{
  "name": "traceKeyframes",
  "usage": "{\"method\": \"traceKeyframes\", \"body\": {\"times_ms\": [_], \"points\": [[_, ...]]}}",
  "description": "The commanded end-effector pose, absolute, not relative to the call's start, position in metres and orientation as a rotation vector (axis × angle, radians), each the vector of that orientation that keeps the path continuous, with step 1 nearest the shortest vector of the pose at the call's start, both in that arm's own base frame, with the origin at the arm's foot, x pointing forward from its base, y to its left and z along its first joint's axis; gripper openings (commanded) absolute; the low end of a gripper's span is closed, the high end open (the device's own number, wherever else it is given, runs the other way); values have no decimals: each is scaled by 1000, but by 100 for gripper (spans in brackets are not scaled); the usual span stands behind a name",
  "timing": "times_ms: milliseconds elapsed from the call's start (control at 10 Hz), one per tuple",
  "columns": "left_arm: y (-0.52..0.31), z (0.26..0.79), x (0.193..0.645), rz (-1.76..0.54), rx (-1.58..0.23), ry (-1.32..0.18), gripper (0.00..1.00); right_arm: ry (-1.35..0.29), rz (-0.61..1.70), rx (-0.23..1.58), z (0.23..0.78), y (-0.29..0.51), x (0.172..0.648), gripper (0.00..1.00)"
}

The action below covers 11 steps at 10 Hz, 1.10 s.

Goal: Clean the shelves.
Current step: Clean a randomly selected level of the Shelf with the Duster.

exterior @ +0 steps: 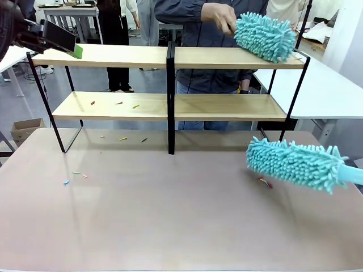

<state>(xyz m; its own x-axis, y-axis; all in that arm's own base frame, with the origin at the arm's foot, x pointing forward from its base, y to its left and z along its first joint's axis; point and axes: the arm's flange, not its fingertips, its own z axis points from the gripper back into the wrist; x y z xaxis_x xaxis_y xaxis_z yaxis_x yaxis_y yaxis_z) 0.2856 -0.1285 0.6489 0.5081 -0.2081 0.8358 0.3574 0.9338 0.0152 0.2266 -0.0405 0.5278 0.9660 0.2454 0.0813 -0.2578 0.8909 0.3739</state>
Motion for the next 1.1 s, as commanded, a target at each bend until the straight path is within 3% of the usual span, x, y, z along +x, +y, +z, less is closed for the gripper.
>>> {"method": "traceKeyframes", "body": {"times_ms": [0, 500, 700, 800, 1000], "points": [[-127, 649, 287, -341, -173, -986, 100, 17, 330, 469, 547, -70, 213, 13], [-127, 649, 287, -341, -173, -986, 100, -133, 470, 691, 594, -195, 134, 13], [-127, 649, 287, -341, -173, -986, 100, -205, 587, 732, 586, -209, 132, 13], [-127, 649, 287, -341, -173, -986, 100, -262, 455, 708, 581, -203, 145, 13], [-127, 649, 287, -341, -173, -986, 100, -190, 500, 714, 588, -206, 125, 13]]}}
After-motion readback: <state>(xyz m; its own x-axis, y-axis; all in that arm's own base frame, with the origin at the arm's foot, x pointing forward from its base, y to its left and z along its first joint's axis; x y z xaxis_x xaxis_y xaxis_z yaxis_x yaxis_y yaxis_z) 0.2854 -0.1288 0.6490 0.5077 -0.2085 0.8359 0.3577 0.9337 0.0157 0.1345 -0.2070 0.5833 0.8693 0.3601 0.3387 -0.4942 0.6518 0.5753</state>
